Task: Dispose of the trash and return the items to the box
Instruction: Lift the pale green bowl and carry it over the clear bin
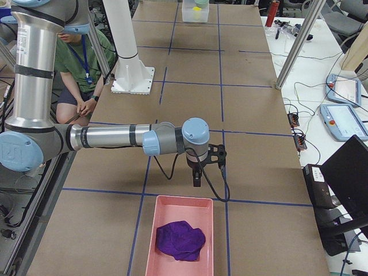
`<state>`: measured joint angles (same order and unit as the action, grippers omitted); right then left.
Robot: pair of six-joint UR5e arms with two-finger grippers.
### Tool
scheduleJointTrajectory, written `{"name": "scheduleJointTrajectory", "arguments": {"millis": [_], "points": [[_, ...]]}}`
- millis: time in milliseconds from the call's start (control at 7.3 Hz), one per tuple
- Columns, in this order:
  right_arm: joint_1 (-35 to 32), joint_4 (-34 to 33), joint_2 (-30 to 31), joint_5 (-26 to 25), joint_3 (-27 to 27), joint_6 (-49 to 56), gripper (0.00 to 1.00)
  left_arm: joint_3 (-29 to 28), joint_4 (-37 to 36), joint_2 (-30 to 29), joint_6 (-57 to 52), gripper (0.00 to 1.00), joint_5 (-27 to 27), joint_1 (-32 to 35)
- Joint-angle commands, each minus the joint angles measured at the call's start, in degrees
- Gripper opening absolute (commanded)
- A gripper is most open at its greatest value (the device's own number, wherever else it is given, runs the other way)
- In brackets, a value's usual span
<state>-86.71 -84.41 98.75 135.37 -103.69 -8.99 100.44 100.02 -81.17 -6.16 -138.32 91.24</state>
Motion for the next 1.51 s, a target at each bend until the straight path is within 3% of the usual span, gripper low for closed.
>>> {"name": "scheduleJointTrajectory", "arguments": {"millis": [0,137,411,822,959,1096,1233,1370], "points": [[-0.03,3.52,-0.75,0.42,0.15,-0.24,1.0,-13.35,-2.55,-3.97,-12.17,0.0,0.15,8.93],[0.05,3.81,-0.75,0.68,0.15,-1.98,1.0,-20.91,-2.2,-5.3,-16.3,0.0,1.02,10.7],[0.05,3.99,-0.75,2.08,0.07,-5.42,1.0,-25.79,-1.5,-5.4,-17.05,0.0,4.88,13.61],[0.05,4.08,-0.75,2.09,-0.11,-5.43,1.0,-37.4,10.68,-5.14,-15.38,0.0,7.52,13.53],[0.05,3.99,-0.75,2.09,-0.11,-5.43,1.0,-36.81,10.98,-4.36,-15.38,0.2,7.88,13.53],[0.05,3.99,-0.75,2.09,-0.11,-5.43,1.0,-36.54,10.98,-4.61,-14.77,0.7,7.89,13.53],[0.05,4.08,-0.75,2.09,-0.2,-5.43,1.0,-34.98,11.16,-4.96,-11.02,1.0,7.89,13.53],[0.05,4.08,-0.75,2.09,-0.46,-5.43,1.0,-32.7,11.16,-5.31,-9.07,1.0,7.89,13.53]]}}
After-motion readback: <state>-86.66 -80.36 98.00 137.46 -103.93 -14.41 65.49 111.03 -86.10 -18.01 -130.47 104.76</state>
